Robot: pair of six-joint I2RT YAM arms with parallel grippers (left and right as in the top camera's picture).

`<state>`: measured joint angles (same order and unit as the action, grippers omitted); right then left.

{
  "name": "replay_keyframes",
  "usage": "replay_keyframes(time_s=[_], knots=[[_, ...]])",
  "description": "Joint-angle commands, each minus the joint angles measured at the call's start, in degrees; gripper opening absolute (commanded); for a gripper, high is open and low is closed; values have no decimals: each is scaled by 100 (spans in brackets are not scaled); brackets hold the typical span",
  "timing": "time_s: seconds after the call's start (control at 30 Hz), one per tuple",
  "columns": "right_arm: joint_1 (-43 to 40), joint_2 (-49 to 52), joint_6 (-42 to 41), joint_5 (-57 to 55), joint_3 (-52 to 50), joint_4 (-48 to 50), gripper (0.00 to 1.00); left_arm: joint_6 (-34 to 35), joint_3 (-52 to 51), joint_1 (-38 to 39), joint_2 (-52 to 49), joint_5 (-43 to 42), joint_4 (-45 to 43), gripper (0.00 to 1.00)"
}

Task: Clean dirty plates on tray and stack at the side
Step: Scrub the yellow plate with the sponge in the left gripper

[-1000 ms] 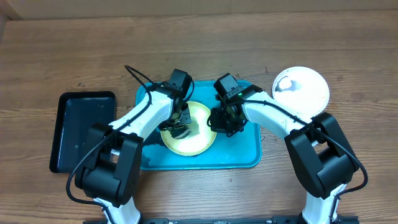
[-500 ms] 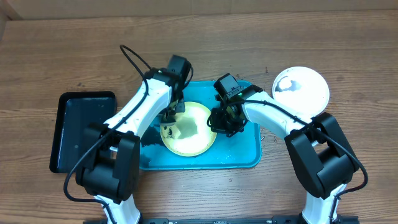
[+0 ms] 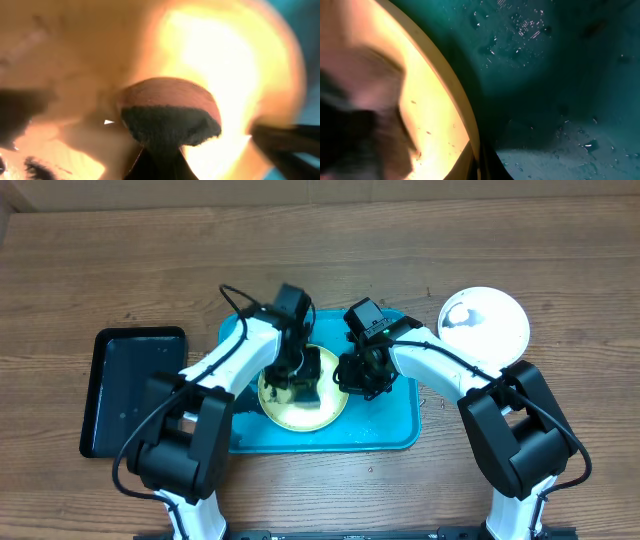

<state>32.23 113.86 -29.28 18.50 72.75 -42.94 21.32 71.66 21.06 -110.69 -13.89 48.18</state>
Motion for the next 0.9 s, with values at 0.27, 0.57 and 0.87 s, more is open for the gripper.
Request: replay_keyframes(time_s=[0.27,0.57,0.87], knots=[[-31,116,63,-190,-4,-44,4,-201,-310,-81,-105,2833,240,4],[-31,116,63,-192,-4,-42,4,37,-214,-79,-105,4817,299,4],[-31,116,61,-188,-4,-42,4,50,435,-90,-105,2874,264,4]])
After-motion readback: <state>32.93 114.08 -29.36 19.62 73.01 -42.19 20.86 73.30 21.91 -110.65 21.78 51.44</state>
